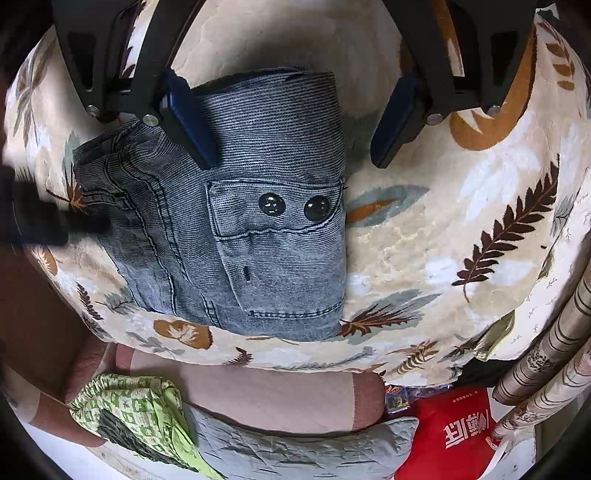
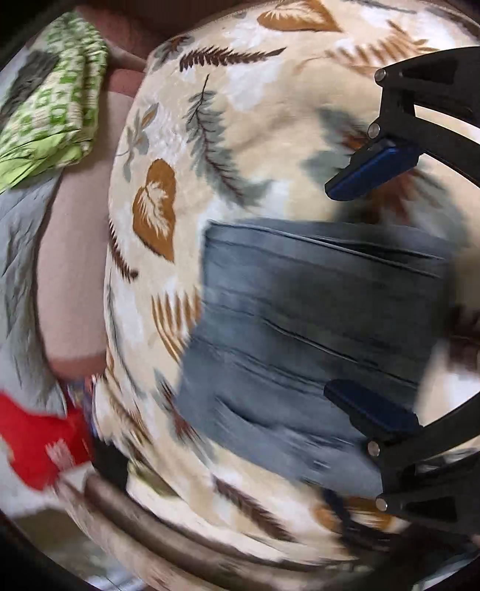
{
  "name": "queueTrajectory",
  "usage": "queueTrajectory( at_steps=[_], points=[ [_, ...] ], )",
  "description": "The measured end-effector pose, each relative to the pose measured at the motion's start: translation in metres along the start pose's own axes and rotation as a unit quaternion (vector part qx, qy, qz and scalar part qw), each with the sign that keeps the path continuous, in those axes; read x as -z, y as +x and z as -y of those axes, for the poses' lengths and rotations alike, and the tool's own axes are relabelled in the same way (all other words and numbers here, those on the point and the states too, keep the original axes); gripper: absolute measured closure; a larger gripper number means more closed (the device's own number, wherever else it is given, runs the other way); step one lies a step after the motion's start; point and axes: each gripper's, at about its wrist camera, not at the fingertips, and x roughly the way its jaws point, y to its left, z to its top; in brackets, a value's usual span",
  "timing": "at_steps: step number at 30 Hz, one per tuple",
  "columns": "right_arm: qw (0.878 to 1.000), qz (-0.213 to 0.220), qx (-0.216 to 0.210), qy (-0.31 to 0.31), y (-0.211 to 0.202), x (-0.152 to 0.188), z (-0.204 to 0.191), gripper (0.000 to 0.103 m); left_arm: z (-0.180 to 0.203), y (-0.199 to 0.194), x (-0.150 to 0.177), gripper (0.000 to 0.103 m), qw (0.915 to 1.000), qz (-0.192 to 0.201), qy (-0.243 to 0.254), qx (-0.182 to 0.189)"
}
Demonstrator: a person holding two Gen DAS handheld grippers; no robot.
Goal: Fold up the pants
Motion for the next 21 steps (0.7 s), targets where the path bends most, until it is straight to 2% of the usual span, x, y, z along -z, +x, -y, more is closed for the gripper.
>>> queueTrajectory(
  at_steps=[2,3,4,6,8,10,14,16,18,21],
  points=[
    [1.0,-0.02,0.002,-0.017,0.012,0.02,-0.007,0.004,0.0,-0.001,0.0,0.016,1.0,0.003,0.001,0.002],
    [0.998,-0.056,0.0,-0.035,0.029,0.033,-0.01,0.004,0.001,-0.002,-0.001,0.016,1.0,-0.003,0.001,0.001],
    [0.998,-0.056,-0.016,-0.018,0.031,0.036,-0.005,0.004,0.0,-0.006,-0.001,0.016,1.0,-0.002,-0.002,0.002],
    [0.998,-0.037,-0.037,0.034,0.012,0.035,0.008,0.004,-0.005,-0.026,-0.001,0.016,0.9997,0.014,-0.02,-0.003],
    [0.999,0.004,-0.032,0.038,-0.017,0.037,0.011,0.003,-0.006,-0.042,0.001,0.011,0.9991,0.017,-0.035,-0.015],
    [0.999,0.034,-0.033,0.023,-0.041,0.046,0.012,0.001,-0.005,-0.055,0.008,0.009,0.9988,0.018,-0.045,-0.001],
    [0.999,0.029,-0.011,-0.01,-0.059,0.072,0.013,0.0,0.008,-0.073,0.019,0.006,0.9981,0.016,-0.057,0.018],
    [0.999,0.03,0.006,-0.02,-0.067,0.081,0.016,0.0,0.017,-0.081,0.02,0.0,0.9976,0.02,-0.064,0.018],
    [0.999,0.038,0.019,-0.031,-0.078,0.086,0.017,0.0,0.024,-0.086,0.017,0.0,0.998,0.025,-0.055,0.018],
    [0.998,0.049,0.016,-0.044,-0.085,0.086,0.015,0.0,0.033,-0.093,0.011,0.0,0.9983,0.027,-0.036,0.036]
  ],
)
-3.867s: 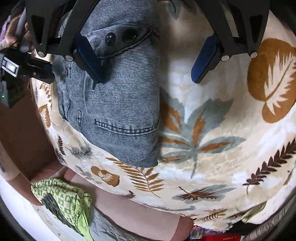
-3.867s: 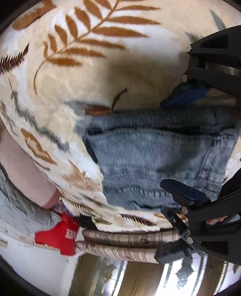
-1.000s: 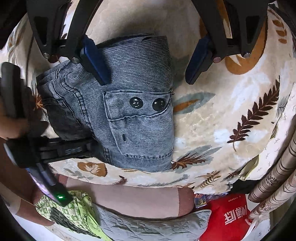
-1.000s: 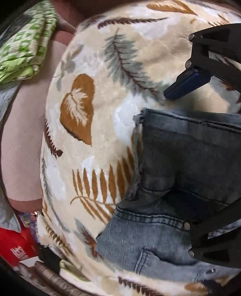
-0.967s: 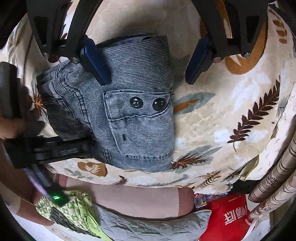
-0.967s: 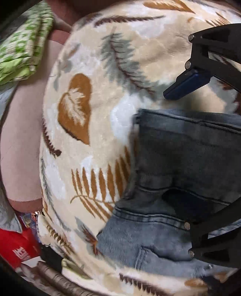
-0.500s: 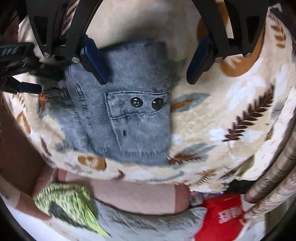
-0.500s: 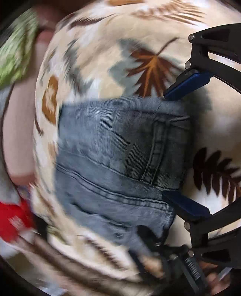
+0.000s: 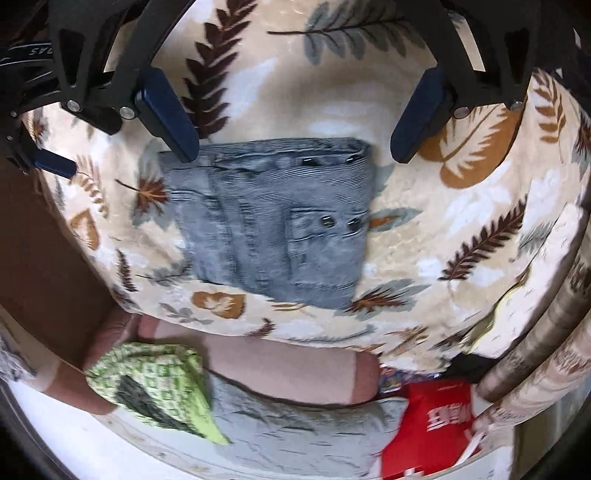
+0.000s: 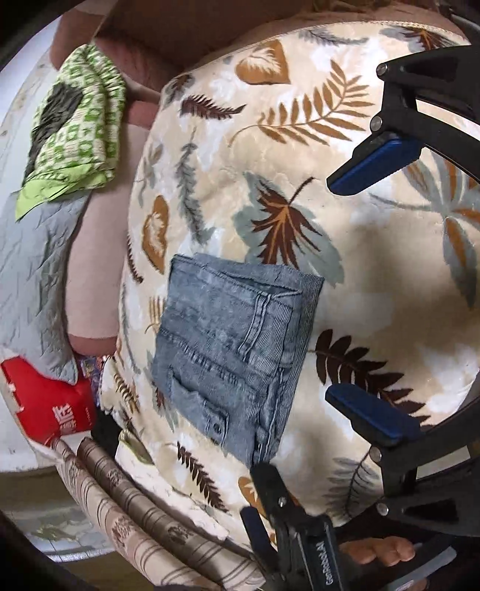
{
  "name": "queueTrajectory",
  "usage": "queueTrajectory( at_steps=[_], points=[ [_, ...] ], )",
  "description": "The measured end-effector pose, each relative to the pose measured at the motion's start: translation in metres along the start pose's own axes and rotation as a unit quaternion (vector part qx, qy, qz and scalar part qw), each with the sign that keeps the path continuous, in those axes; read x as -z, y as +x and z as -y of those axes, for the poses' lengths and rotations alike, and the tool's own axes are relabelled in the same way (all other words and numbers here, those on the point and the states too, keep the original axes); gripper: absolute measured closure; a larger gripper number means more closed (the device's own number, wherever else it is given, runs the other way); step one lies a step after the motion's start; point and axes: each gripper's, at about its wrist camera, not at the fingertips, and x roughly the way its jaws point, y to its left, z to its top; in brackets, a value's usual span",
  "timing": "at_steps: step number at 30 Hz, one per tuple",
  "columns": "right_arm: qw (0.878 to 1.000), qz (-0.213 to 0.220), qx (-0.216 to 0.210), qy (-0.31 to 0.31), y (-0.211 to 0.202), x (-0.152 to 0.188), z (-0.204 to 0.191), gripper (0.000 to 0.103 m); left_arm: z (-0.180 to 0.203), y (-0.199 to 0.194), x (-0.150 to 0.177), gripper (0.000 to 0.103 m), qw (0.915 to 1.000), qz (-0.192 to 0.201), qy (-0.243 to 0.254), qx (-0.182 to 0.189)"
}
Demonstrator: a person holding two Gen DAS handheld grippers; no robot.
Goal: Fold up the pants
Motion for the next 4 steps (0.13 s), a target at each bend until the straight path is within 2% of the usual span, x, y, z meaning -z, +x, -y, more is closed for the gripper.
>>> queueTrajectory(
  at_steps=[1,4],
  points=[
    [1.0,0.004,0.0,-0.004,-0.0025,-0.0007,-0.001,0.0,0.0027,-0.003,-0.0015,0.0,0.9999,0.006,0.005,0.009],
    [1.0,0.005,-0.002,-0.002,-0.0024,-0.0031,-0.0013,0.0,0.0099,-0.0056,-0.0048,0.0,0.9997,0.01,0.022,-0.005]
  ],
)
